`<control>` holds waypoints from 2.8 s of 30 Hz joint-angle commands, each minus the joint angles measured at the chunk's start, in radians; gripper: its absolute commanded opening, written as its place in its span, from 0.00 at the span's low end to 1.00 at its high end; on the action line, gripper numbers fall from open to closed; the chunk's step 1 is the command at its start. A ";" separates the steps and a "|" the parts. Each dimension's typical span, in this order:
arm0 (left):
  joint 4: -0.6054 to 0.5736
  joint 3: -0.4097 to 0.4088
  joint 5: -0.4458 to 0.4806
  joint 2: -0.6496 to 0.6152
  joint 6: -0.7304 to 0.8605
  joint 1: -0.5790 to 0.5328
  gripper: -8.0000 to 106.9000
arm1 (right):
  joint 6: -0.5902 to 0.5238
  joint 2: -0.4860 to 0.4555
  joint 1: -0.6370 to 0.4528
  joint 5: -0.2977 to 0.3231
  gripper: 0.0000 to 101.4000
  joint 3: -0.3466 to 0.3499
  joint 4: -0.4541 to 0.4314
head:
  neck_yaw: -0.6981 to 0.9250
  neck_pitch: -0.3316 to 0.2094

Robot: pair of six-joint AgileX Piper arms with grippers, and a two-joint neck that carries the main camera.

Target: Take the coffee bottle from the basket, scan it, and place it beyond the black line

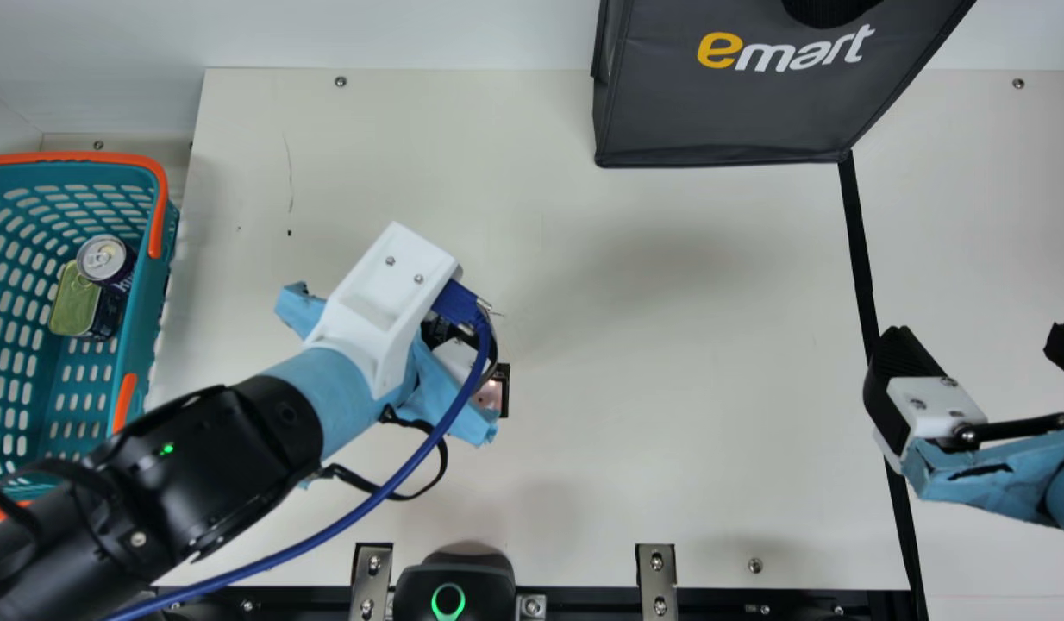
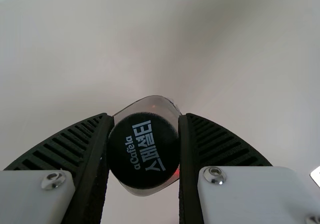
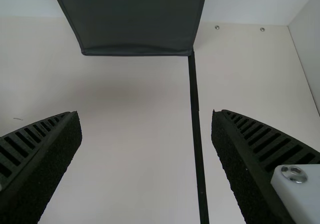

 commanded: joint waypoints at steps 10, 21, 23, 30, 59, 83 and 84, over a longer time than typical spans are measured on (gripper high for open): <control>-0.013 -0.054 0.017 0.007 0.038 0.023 0.16 | 0.000 0.000 0.000 0.000 0.90 0.000 0.000 | 0.002 -0.017; -0.018 -0.121 -0.012 0.058 0.050 -0.017 0.16 | 0.000 0.000 0.000 0.000 0.90 0.000 0.000 | 0.002 -0.017; -0.019 -0.134 -0.020 0.072 0.052 -0.028 0.16 | 0.000 0.000 0.000 0.000 0.90 0.000 0.000 | 0.002 -0.017; -0.025 -0.175 -0.059 0.124 0.063 -0.064 0.16 | 0.000 0.000 0.000 0.001 0.90 0.000 0.000 | 0.002 -0.017; -0.378 -0.195 -0.251 0.296 0.575 0.017 0.16 | 0.000 0.000 0.000 0.000 0.90 0.000 0.000 | 0.002 -0.017; -0.508 -0.248 -0.221 0.412 0.797 0.099 0.16 | 0.000 0.000 0.000 -0.001 0.90 0.000 0.000 | 0.002 -0.017; -0.505 -0.248 -0.221 0.414 0.796 0.101 0.16 | 0.000 0.000 0.000 -0.001 0.90 0.000 0.000 | 0.002 -0.017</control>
